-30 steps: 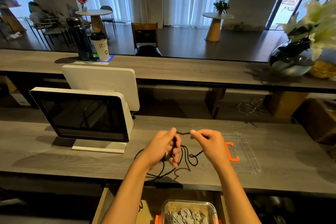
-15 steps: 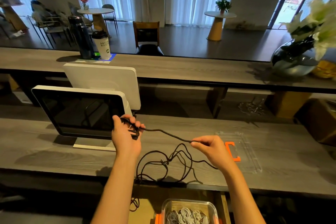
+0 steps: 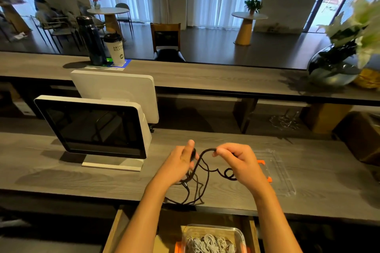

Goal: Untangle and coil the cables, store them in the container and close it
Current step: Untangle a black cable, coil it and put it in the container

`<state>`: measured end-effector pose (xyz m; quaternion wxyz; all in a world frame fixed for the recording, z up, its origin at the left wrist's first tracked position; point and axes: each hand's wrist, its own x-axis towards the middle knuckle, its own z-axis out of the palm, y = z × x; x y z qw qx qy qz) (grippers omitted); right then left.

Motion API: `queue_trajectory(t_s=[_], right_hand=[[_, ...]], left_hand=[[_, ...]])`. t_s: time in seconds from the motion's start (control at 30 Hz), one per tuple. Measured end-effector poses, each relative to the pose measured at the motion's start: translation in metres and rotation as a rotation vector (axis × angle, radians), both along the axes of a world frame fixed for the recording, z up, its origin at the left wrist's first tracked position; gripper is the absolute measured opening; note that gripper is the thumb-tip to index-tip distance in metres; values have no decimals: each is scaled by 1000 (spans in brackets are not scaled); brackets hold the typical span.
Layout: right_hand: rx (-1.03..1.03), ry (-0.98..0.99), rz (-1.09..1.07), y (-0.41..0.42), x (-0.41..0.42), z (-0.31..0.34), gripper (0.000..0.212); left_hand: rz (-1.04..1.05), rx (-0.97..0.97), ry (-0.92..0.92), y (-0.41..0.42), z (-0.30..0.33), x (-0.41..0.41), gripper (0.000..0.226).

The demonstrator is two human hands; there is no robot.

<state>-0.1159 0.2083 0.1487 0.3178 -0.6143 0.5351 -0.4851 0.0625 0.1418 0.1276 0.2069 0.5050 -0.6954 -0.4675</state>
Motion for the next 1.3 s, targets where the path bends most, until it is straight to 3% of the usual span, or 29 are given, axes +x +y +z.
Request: queue_trajectory(t_s=[0.13,0.3,0.37,0.5,0.7,0.83,0.93,1.0,1.1,1.2,1.3], right_hand=[[-22,-50,-116,-7,0,-11,27],[36,-83,-213,-9,-2,-16,23],[94,-110,-228,-9,-3,-17,21],[247,-208,-202,-10,-6,-22,25],[461,-615,-20,-9,-8,-30,18],[463,-455,45,-10,-10,-31,19],[423,-349,48,-8,-12,-33,13],[384,-287,38,-6,-14,-36,12],[344,-176,4,-5,-20,-39,11],[264,-153,31,-5,-20,-37,16],[181,-93,115,-5,-13,-31,17]], left_hand=[[-312,226,75,5,-9,-3,89],[-650,276,146,7,2,-5,28],[-659,285,160,7,0,-3,27],[-413,445,454,2,-5,3,40],[182,199,543,-6,-7,2,48],[475,411,998,-12,-9,-3,48],[565,545,1379,-19,-3,8,49],[626,554,1467,-24,3,17,46],[740,418,1311,-29,3,28,43],[770,89,869,-27,0,30,41],[608,-96,430,-24,-2,23,44]])
